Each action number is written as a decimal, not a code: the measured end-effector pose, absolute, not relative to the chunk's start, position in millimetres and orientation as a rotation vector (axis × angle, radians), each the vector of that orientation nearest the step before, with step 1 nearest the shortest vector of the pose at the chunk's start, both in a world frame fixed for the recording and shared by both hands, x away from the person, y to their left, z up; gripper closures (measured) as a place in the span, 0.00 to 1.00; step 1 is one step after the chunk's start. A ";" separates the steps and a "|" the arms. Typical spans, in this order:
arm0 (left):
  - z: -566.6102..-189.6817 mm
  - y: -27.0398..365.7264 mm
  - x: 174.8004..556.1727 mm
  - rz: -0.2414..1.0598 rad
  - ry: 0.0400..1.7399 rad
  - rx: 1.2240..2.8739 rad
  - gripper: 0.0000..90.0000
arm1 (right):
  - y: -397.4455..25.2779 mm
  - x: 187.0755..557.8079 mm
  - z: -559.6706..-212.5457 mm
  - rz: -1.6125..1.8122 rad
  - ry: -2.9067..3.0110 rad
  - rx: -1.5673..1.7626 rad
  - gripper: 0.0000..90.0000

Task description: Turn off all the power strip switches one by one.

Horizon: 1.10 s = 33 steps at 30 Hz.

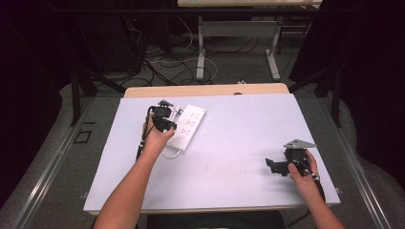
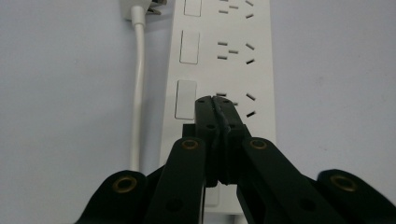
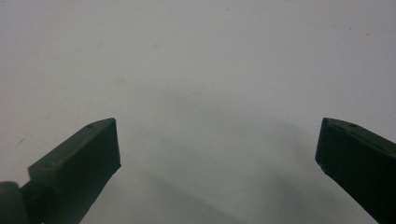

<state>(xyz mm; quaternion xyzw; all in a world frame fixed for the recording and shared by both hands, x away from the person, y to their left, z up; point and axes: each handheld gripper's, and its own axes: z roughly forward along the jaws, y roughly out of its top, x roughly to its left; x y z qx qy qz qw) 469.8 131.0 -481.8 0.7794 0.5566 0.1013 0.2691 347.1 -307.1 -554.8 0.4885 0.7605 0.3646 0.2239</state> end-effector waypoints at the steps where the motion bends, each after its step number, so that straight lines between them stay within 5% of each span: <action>1: -480.6 130.5 471.1 0.274 1.497 2.099 1.00 | -306.7 347.1 -555.2 1.010 2.100 1.354 0.00; 33: -493.3 125.2 504.6 0.270 1.605 2.055 1.00 | -307.1 348.9 -556.7 1.016 2.106 1.357 0.00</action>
